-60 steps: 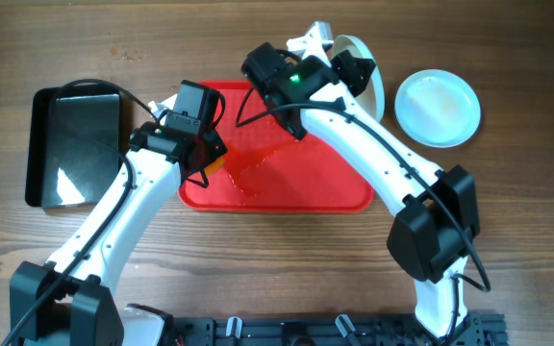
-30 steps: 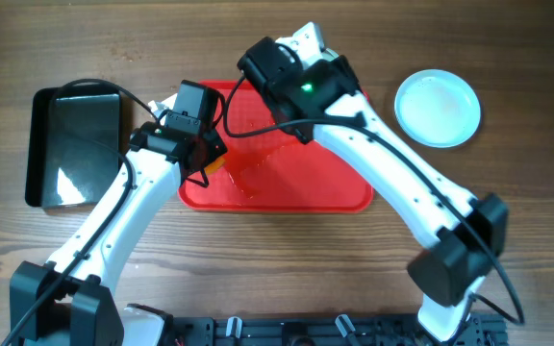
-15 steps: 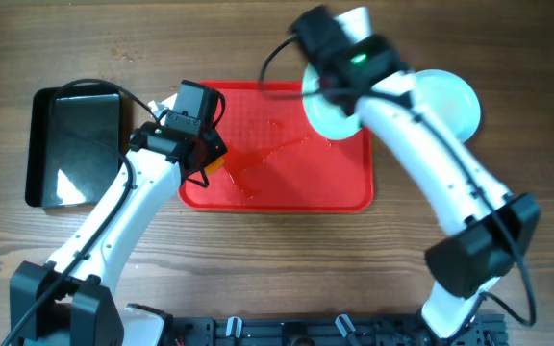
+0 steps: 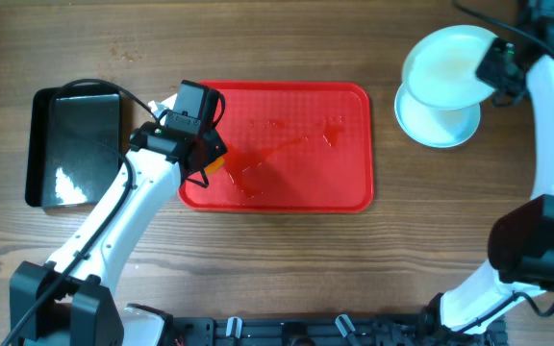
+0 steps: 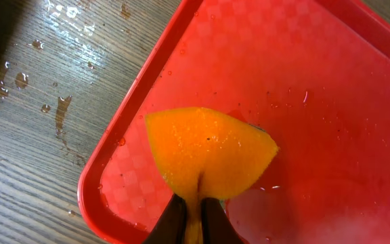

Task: Clean dirty plates on tray and stack at the side
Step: 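Lift the plate with the right gripper and stack it on the plate pile, then carry the sponge to the black tray with the left gripper and release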

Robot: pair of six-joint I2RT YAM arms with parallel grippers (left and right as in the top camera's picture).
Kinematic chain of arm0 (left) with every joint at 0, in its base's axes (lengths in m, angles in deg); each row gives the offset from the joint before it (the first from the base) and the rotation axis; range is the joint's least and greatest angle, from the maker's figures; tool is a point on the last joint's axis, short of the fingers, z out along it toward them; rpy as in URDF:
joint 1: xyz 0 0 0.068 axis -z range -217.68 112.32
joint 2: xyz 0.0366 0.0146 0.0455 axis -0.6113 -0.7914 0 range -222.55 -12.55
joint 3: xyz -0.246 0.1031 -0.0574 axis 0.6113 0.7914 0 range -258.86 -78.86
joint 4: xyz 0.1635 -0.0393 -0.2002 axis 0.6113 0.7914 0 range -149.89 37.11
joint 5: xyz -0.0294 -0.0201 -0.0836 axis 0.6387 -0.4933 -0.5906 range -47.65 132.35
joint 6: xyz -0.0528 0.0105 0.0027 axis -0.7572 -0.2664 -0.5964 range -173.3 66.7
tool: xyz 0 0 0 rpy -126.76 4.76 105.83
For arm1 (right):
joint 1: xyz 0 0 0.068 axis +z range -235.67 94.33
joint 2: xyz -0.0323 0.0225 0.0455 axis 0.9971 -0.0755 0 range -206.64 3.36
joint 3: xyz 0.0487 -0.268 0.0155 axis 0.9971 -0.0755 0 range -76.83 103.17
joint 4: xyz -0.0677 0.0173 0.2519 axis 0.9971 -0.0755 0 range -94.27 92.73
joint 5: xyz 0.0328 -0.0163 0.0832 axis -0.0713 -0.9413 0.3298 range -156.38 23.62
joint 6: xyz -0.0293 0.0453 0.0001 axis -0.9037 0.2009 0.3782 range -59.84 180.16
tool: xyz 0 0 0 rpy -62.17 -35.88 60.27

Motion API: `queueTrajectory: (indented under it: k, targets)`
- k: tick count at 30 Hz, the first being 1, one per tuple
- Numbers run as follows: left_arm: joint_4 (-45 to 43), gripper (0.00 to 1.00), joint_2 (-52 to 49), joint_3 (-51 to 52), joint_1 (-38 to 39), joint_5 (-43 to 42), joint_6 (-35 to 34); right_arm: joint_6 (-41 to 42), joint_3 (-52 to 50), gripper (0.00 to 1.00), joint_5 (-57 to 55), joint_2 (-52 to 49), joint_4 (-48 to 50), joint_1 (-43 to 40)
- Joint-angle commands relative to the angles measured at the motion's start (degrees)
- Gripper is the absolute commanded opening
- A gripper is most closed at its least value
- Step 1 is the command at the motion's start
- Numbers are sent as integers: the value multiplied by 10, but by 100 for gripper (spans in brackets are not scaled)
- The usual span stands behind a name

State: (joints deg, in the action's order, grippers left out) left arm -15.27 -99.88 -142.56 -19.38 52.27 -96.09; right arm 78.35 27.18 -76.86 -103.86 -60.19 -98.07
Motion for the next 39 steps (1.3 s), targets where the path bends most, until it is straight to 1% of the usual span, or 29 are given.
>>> queueTrajectory:
  k: [1,5,7,8,9,11,14,16,18,20,21,23,28,29,30,32,33,35,36,39]
  targets:
    - [0,4,-2,0,0,-2,0,30,-60,4,74,17,40,-33]
    - [-1,4,-2,0,0,-3,0,28,-127,5,91,17,101,-42]
    - [-2,4,-2,0,0,-2,0,28,-160,26,93,17,132,-42]
    - [-2,4,-2,0,0,-2,0,28,-176,43,94,17,148,-42]
    - [-2,4,-2,0,0,-2,0,28,-191,49,99,17,163,-41]
    - [-2,4,-2,0,0,-2,2,24,-214,56,129,17,186,-41]
    - [-2,4,-2,0,0,-3,1,-9,-228,61,219,17,205,-41]
    - [-2,4,-2,0,0,-3,2,-16,-228,61,264,17,207,-39]
    - [-2,4,-2,0,0,-2,2,-18,-227,61,332,17,209,-33]
    - [-7,4,-2,0,0,-2,4,-61,-227,63,426,17,210,-19]
    - [-14,4,-2,0,0,3,3,-124,-227,69,503,17,206,8]
    - [-25,4,-2,0,0,24,4,-135,-227,70,526,17,195,45]
    - [-41,4,-2,-1,-5,132,3,-125,-227,71,517,17,201,169]
    - [-44,4,-2,-1,-10,144,3,-108,-227,71,500,17,207,196]
    - [-63,4,-2,-1,-38,149,3,-72,-227,71,423,17,225,273]
    - [-77,4,-2,0,-61,149,3,-59,-227,80,370,17,229,314]
    - [-85,4,-2,-1,-77,149,3,-52,-227,89,339,17,229,337]
    - [-102,4,-2,-1,-113,149,3,-21,-228,97,281,17,228,382]
    - [-110,4,-2,-1,-133,149,3,-5,-228,99,268,17,228,394]
    - [-130,4,-5,0,-197,148,3,47,-228,100,246,17,232,433]
